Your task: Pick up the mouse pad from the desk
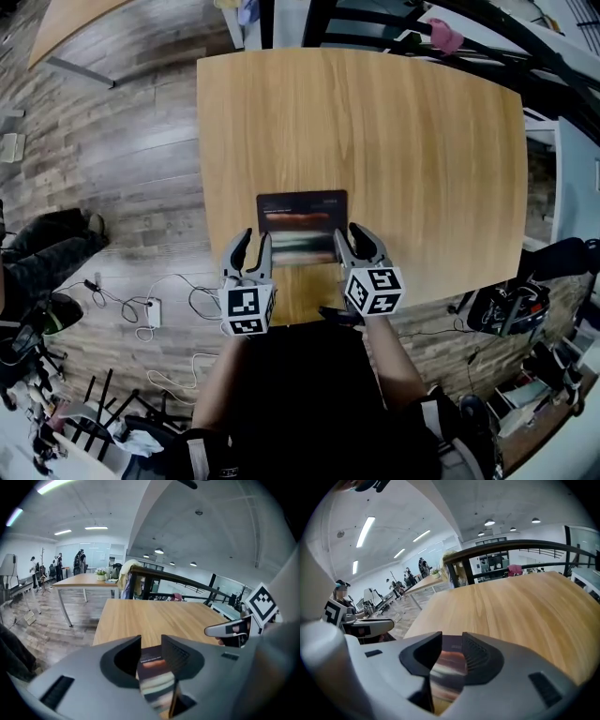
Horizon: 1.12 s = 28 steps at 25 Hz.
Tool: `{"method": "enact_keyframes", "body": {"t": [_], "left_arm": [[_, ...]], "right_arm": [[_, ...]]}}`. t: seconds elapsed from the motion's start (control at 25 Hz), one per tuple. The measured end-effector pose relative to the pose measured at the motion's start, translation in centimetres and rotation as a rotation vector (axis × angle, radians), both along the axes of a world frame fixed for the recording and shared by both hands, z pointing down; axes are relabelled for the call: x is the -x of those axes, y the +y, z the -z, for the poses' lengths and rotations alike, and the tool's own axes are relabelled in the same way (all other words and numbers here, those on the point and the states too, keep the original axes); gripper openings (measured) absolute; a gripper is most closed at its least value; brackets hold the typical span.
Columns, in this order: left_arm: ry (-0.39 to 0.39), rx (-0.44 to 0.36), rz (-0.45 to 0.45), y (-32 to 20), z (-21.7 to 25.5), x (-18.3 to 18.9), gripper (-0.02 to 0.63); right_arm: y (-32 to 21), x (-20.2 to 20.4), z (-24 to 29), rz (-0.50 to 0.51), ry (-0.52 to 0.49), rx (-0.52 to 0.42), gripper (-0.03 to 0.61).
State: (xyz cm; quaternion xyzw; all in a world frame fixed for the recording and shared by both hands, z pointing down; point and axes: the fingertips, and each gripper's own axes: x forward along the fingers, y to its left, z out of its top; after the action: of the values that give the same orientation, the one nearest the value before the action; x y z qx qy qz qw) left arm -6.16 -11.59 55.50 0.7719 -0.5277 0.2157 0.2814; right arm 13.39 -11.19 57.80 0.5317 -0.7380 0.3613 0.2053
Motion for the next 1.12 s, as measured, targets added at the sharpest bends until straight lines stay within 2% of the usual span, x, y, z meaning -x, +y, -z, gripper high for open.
{"method": "enact_keyframes", "body": {"t": [0.08, 0.16, 0.44, 0.68, 1.12], "left_arm": [[0.004, 0.038, -0.009, 0.0, -1.3, -0.2, 0.177], [0.005, 0.062, -0.018, 0.0, -2.4, -0.4, 0.193], [-0.008, 0.177, -0.051, 0.9, -8.2, -1.2, 0.206], [0.017, 0.277, -0.006, 2.2, -11.5, -0.9, 0.229], [0.032, 0.347, -0.032, 3.2, -14.4, -1.5, 0.236]], "right_arm": [[-0.3, -0.2, -1.4, 0.007, 0.013, 0.028, 0.158], [-0.6, -0.4, -2.7, 0.014, 0.025, 0.053, 0.177], [-0.2, -1.2, -7.4, 0.023, 0.039, 0.171, 0.207], [0.0, -1.6, -9.8, 0.013, 0.035, 0.229, 0.215], [0.1, -1.5, -12.4, 0.006, 0.09, 0.303, 0.222]]}}
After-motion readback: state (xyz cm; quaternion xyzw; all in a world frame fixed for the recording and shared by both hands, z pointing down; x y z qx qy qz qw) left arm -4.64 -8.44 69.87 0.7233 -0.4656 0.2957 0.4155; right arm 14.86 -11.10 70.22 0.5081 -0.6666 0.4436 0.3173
